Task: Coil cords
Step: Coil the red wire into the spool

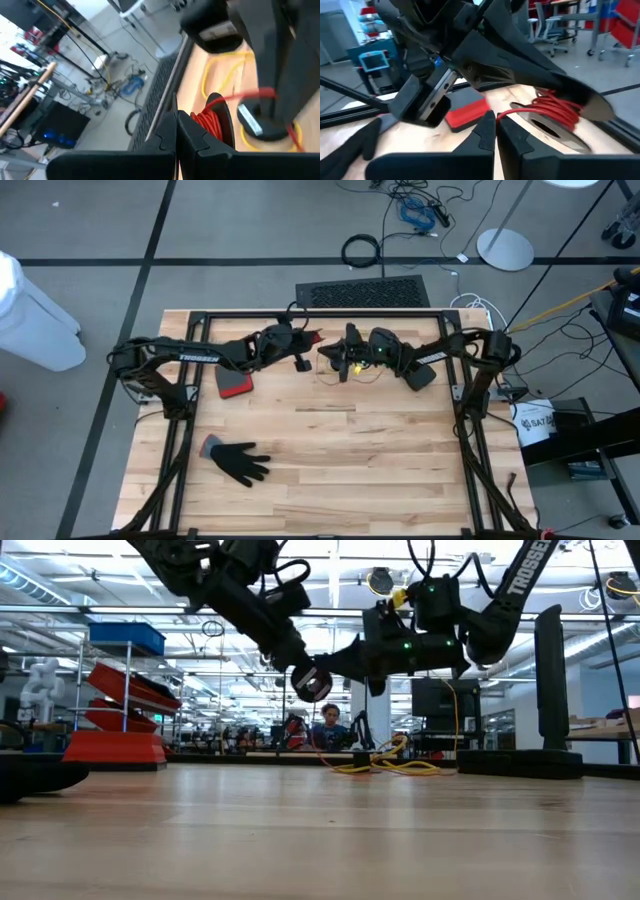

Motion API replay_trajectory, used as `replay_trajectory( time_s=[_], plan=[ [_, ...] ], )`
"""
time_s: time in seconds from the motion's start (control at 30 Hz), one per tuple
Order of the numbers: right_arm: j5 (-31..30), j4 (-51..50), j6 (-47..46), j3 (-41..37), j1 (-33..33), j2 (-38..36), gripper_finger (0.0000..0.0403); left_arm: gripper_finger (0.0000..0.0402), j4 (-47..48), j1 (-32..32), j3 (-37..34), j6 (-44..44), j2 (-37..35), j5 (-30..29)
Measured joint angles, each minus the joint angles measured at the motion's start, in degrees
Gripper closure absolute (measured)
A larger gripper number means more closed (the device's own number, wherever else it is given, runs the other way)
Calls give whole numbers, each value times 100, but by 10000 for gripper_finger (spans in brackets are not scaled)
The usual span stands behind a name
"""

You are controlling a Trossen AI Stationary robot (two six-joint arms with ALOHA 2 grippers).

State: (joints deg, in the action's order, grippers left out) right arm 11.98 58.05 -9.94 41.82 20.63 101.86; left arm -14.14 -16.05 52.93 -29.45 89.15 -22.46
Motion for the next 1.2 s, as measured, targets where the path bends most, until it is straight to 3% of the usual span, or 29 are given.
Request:
replay_trajectory(
  time_s=[0.6, 0.9, 1.2],
  plan=[
    [-964, 249, 417, 26, -247, 0, 403, 402, -1728, 361, -2, -66, 399, -81],
    [-2303, 527, 1473, 28, -642, 0, 402, 402, -2297, 376, -2, 663, 398, -65],
    [-2554, 589, 1910, 28, -698, 0, 396, 402, -2492, 375, -2, 1151, 397, -71]
  ],
)
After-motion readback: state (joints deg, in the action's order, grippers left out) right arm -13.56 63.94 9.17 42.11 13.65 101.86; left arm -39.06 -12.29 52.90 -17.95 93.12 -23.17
